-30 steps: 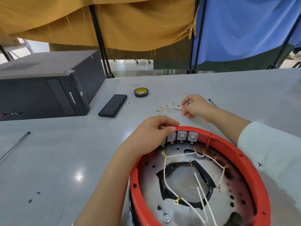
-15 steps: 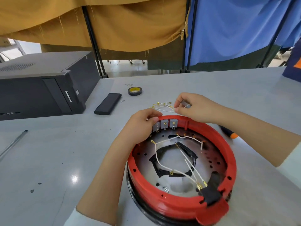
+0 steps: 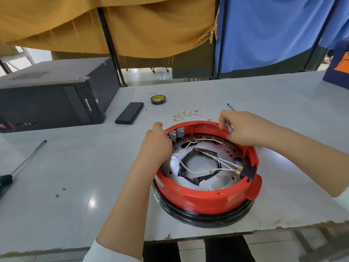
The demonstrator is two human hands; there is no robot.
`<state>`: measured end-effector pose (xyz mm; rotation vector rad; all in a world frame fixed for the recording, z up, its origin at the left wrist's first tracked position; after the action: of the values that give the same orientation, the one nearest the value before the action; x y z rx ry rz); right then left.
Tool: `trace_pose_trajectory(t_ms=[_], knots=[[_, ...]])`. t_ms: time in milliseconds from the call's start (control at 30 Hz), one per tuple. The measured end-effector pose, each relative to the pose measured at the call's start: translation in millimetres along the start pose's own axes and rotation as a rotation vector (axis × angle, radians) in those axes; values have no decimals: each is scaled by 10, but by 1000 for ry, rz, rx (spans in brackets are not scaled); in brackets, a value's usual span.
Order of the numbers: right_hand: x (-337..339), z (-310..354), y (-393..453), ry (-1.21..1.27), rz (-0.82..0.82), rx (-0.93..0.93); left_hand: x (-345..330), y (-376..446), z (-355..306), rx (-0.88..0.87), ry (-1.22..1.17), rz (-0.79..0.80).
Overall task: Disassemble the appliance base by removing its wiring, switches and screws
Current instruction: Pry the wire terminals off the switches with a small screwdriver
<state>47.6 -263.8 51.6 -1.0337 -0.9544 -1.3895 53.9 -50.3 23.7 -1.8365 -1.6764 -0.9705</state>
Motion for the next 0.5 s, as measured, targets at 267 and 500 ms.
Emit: trace_pose_trajectory(t_ms=[267,500], knots=[[0,117,62,51,77,140,52,95,-261,-205,234,188],[-68,392,177,339,16,215,-286,294,-421,-329,186,315]])
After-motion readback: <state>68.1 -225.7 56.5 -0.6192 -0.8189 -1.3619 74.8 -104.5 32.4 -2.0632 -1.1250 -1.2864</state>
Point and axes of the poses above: each hand's wrist, its own y-axis towards the middle knuckle, its own x-axis out of the back of the hand, z = x × y, the point moved 7 cm from there along y, towards the middle knuckle, and after that the axes turned 11 degrees about -x, right-handed, at the moved point
